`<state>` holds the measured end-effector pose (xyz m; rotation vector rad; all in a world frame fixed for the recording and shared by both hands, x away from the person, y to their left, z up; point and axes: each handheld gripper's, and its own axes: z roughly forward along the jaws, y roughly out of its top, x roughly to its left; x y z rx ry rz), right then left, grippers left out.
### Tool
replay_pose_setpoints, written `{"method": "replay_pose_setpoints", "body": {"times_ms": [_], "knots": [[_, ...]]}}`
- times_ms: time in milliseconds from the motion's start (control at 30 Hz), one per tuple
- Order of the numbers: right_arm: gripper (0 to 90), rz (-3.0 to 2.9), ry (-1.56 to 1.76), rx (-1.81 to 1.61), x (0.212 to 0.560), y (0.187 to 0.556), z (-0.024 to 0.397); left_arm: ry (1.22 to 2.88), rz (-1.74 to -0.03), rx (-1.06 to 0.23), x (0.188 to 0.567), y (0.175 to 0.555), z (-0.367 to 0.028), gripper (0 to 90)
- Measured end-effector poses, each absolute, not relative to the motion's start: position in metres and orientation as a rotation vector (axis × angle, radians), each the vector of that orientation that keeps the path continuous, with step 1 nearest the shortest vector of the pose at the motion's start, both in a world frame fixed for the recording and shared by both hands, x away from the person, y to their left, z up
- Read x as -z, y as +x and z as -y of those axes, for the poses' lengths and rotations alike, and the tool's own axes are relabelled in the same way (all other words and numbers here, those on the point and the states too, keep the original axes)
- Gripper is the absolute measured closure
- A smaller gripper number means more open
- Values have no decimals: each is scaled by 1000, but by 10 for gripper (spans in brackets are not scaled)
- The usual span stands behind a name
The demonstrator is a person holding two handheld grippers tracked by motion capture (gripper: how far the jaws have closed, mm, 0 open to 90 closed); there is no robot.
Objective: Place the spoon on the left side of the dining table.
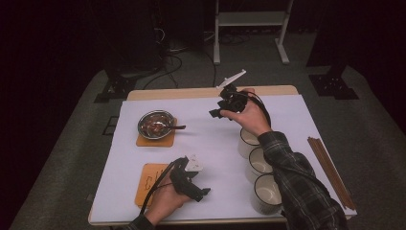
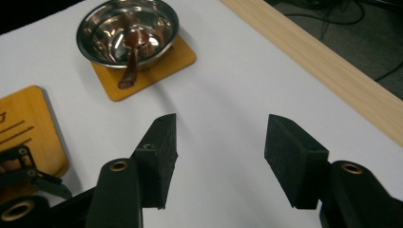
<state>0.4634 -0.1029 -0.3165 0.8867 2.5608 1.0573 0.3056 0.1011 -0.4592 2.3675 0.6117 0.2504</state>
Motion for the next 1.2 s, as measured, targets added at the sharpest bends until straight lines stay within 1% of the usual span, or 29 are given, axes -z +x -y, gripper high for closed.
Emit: {"method": "replay_pose_setpoints", "body": {"times_ms": [500, 600, 933, 1200], "knots": [[419, -2475, 960, -1054, 315, 451, 158, 2367, -610, -252, 459, 306, -101, 0], [419, -2452, 994, -1059, 318, 448, 174, 2366, -610, -252, 459, 306, -101, 0], [415, -2406, 1063, -1057, 323, 442, 205, 2365, -611, -251, 459, 306, -101, 0], [408, -2350, 1133, -1037, 334, 437, 238, 2369, -608, -252, 459, 306, -101, 0]]}}
